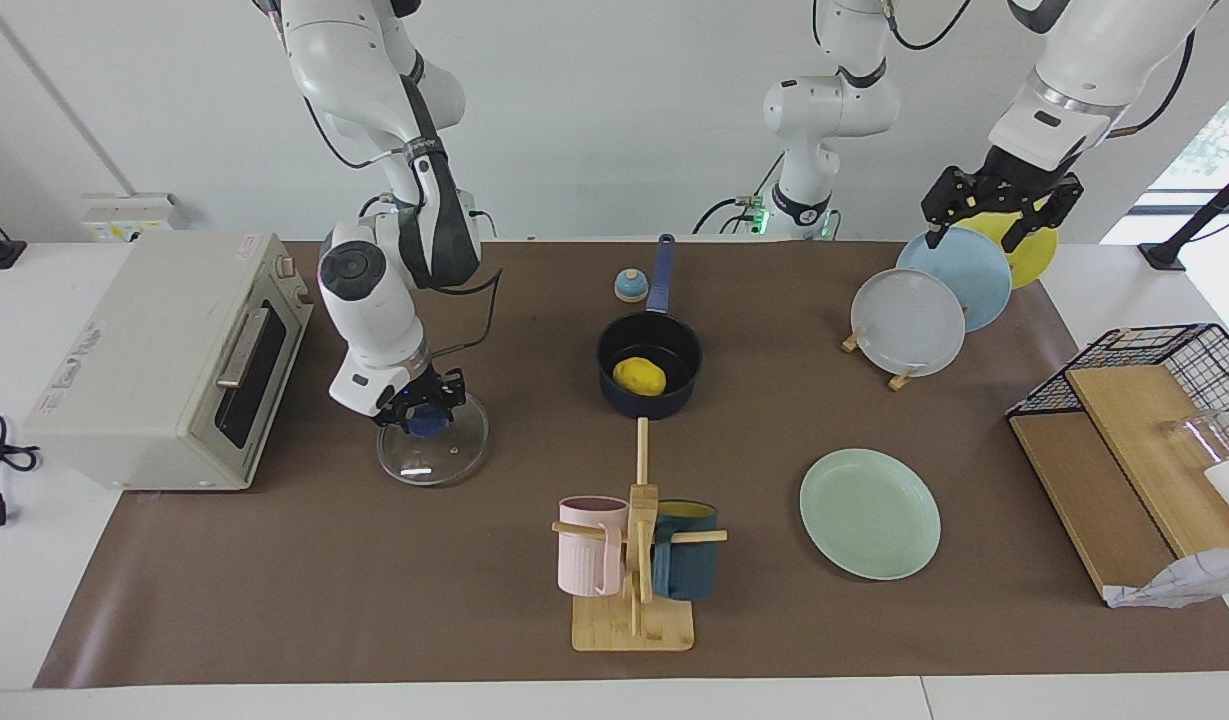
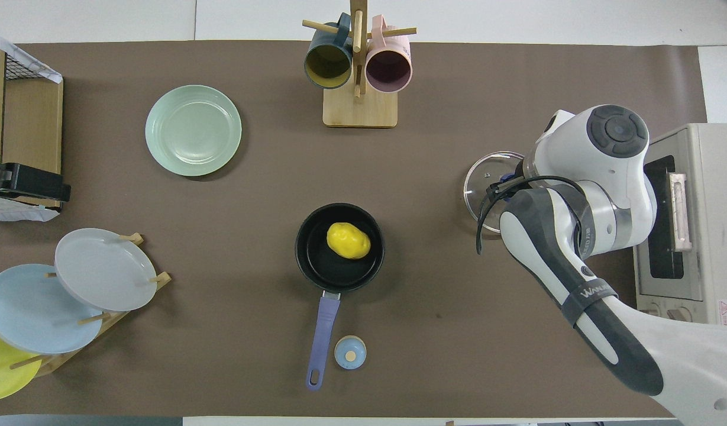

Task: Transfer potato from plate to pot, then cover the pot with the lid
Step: 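Withdraw the left gripper while the right gripper grasps the lid knob, then lift the glass lid with the right gripper toward the saucepan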

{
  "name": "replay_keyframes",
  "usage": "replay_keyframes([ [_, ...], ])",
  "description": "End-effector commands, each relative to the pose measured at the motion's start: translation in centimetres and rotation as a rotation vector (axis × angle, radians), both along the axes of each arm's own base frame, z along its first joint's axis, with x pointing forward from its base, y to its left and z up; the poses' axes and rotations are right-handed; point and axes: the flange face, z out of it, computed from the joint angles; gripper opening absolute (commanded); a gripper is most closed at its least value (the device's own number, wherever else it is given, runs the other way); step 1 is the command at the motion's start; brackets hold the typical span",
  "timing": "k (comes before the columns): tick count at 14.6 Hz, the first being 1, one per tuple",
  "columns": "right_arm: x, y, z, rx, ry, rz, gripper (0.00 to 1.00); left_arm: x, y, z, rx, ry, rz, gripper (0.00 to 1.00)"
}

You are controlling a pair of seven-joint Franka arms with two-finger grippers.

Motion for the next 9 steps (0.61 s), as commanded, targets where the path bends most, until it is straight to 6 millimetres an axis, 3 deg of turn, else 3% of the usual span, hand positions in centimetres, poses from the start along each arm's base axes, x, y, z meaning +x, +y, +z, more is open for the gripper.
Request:
replay_keyframes([
  [1,0.9,4.6,5.7,0.014,-0.003,-0.02,0.42,0.4,0.3,-0.5,0.021,-0.015,-0.002,1.0],
  [3,0.5,10.3,8.8,0.015,-0.008,-0.073,0.42,0.4,0.4,-0.6,0.021,-0.012,-0.002,1.0],
  [5,-0.9,16.1,10.2,0.021,-0.021,-0.143,0.42,0.1,0.6,-0.6,0.021,-0.008,0.004,1.0],
  [9,-3.8,22.5,11.2,0.052,-0.024,-0.237,0.42,0.1,0.8,-1.0,0.021,-0.004,0.013,1.0],
])
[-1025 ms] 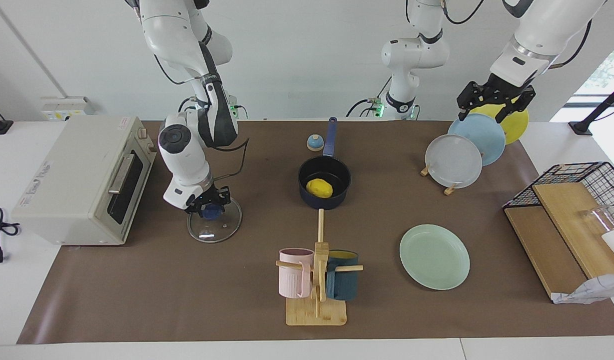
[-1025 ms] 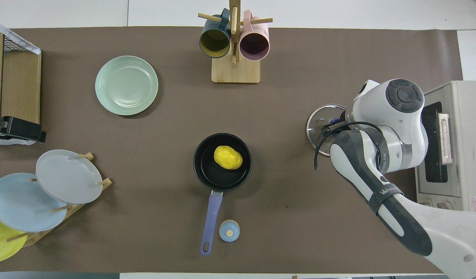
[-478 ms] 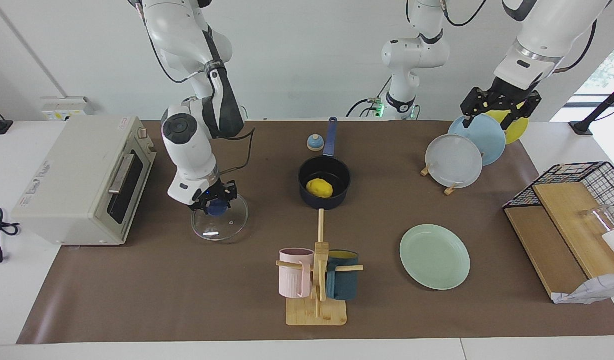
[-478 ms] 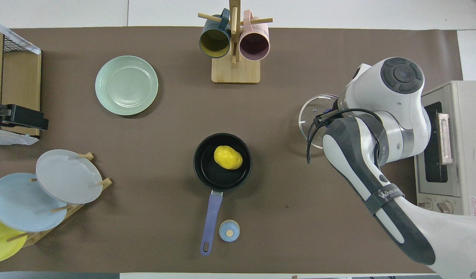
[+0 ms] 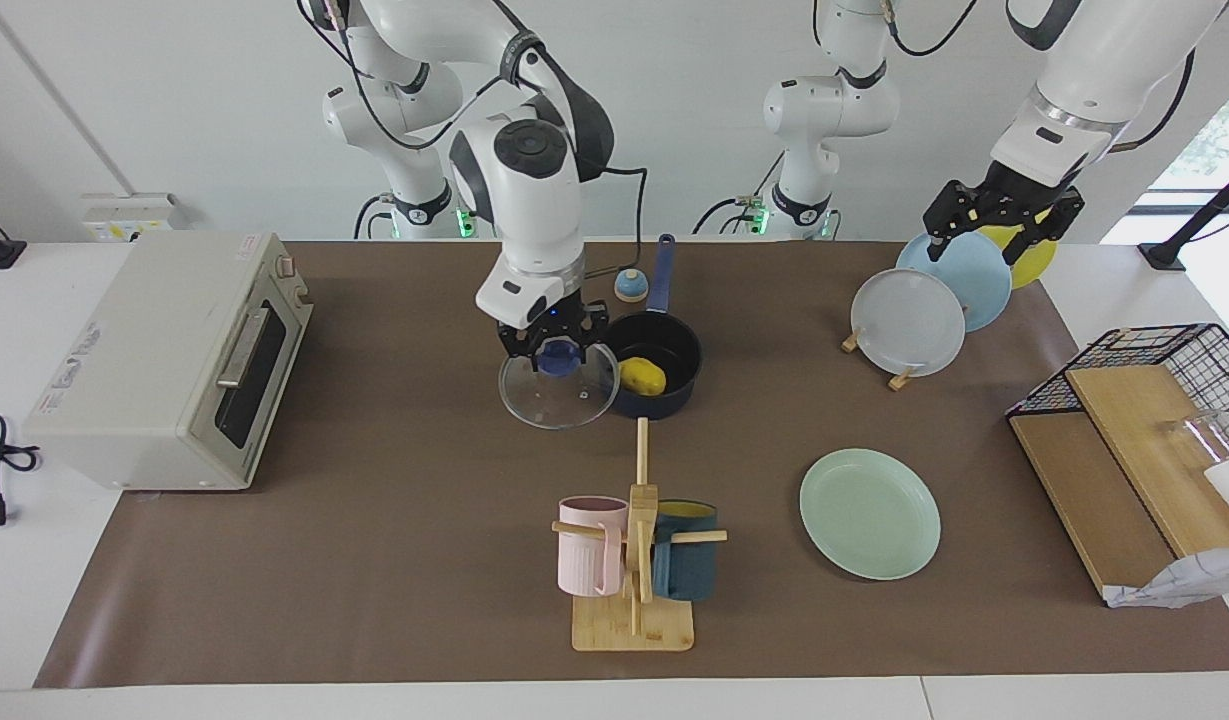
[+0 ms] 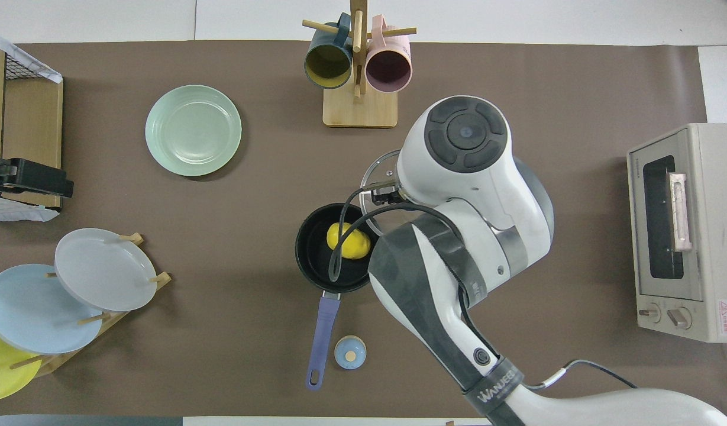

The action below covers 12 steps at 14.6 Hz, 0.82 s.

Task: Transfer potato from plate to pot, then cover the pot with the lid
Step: 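Lift the glass lid with the right gripper toward the saucepan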

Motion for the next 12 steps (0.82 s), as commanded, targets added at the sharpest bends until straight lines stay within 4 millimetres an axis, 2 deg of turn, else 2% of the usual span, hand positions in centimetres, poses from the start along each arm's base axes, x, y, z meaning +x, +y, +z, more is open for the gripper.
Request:
replay_keyframes([
  [1,-1.2,3.7,0.6,0.034,0.008,-0.064,0.42,-0.3,0.5,-0.2,0.021,-0.01,0.008,1.0],
  [2,-2.9,6.3,0.4,0.029,0.001,-0.056,0.42,-0.3,0.5,-0.3,0.021,-0.01,0.008,1.0],
  [3,-4.2,8.0,-0.1,0.026,0.0,-0.057,0.42,-0.3,0.5,-0.2,0.02,-0.015,0.009,1.0],
  [9,-7.7,10.1,-3.7,0.019,0.008,-0.058,0.42,-0.2,1.1,-0.4,0.02,-0.019,0.017,1.0],
  [12,-8.4,9.6,-4.9,0.027,-0.001,-0.06,0.42,-0.4,1.1,-0.3,0.02,-0.024,0.014,1.0],
])
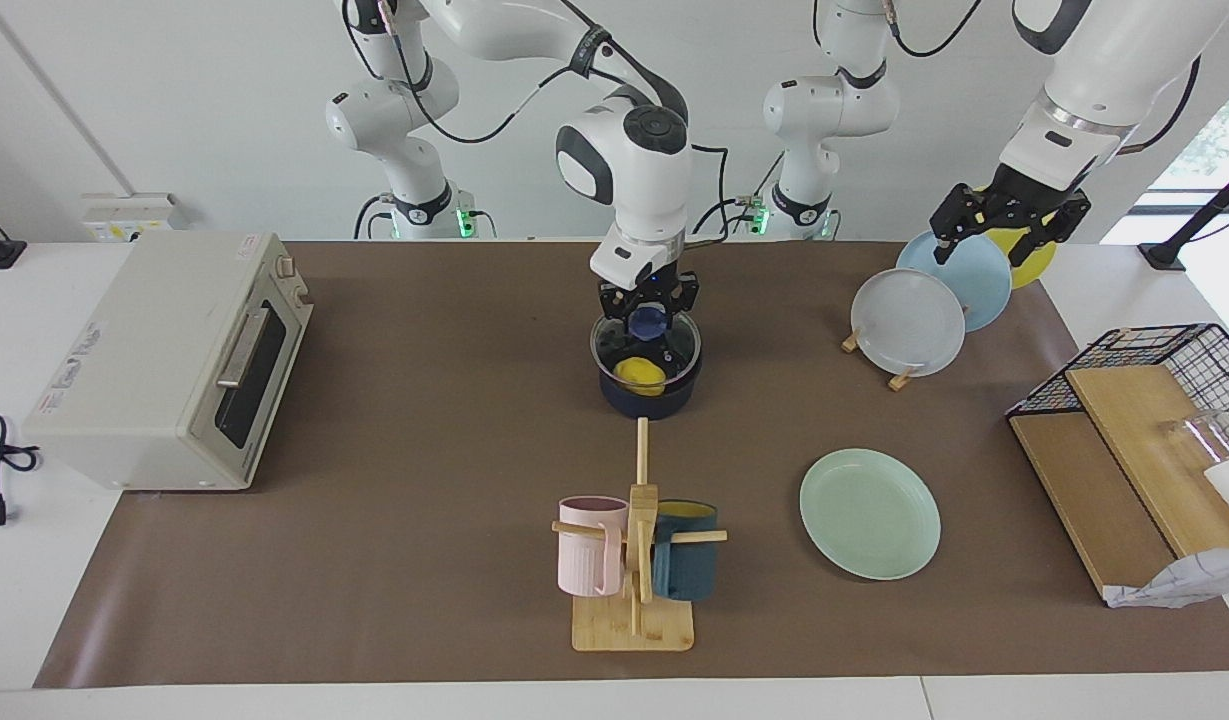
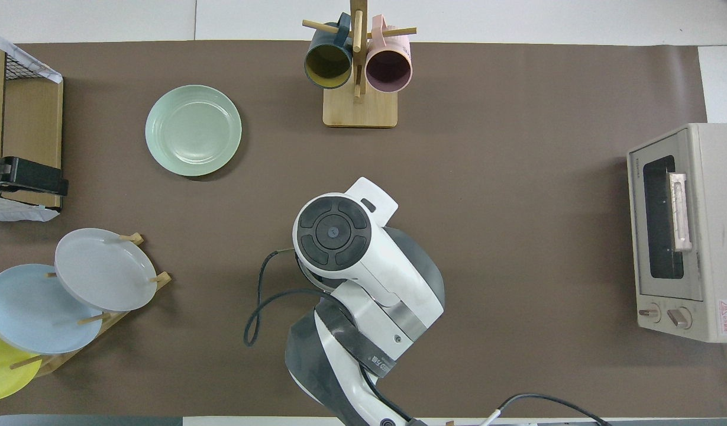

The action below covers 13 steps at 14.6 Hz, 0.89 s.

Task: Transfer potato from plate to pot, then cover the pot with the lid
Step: 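Lower the glass lid onto the saucepan with the right gripper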

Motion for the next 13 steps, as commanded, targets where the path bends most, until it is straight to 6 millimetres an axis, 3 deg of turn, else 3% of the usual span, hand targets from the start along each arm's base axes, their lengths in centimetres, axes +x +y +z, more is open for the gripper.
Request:
replay_keyframes([
  [1,-1.0,-0.9,-0.6,0.022,-0.024,-0.03,0.42,-0.5,0.3,-0.1,0.02,-0.021,0.0,1.0],
  [13,-2.1,0.1,-1.8,0.036,-0.035,-0.04,0.42,-0.4,-0.2,0.0,0.019,-0.032,-0.01,1.0],
])
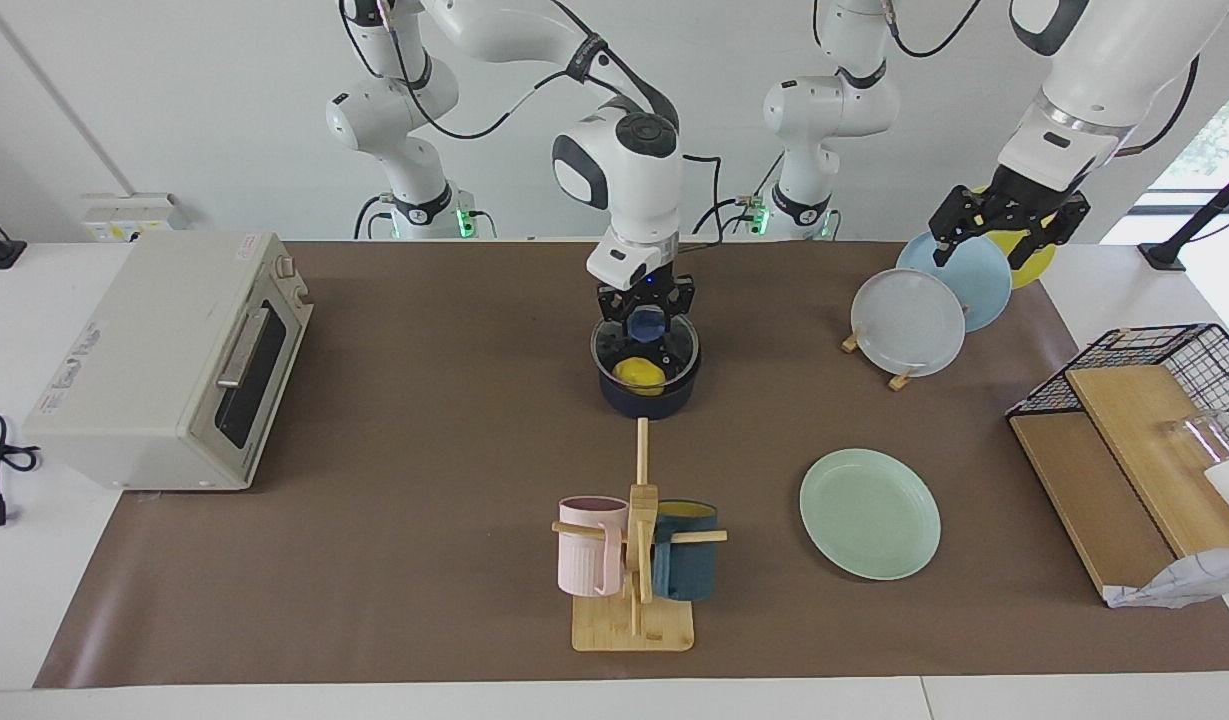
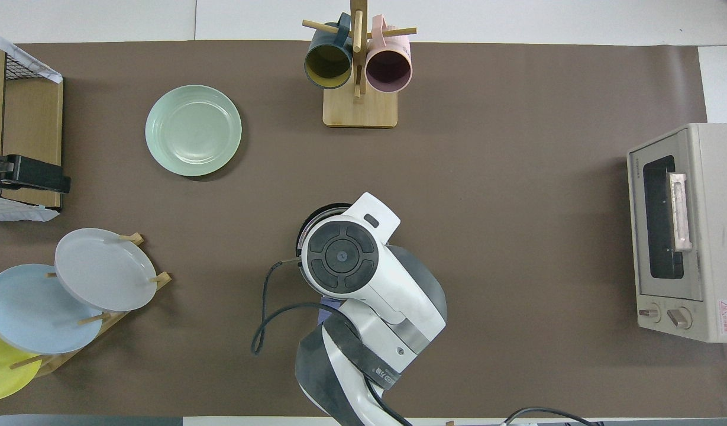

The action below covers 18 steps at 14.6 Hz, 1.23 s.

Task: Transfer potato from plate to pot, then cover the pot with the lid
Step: 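Lower the glass lid onto the saucepan with the right gripper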

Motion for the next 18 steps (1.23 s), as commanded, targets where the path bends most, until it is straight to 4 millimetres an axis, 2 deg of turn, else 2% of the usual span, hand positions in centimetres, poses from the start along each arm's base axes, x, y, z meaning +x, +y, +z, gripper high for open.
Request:
replay_keyframes([
  [1,-0.6,0.2,-0.7,0.014,-0.006,-0.017,0.42,-0.5,0.1,0.0,0.02,-0.019,-0.005,1.0],
  [6,0.0,-0.1,-1.4,0.014,-0.01,-0.012,0.43,-0.5,-0.1,0.0,0.02,-0.019,-0.008,1.0],
  [18,0.8,0.1,-0.9,-0.008,-0.061,0.015,0.43,-0.6,-0.4,0.0,0.02,-0.019,-0.016,1.0],
])
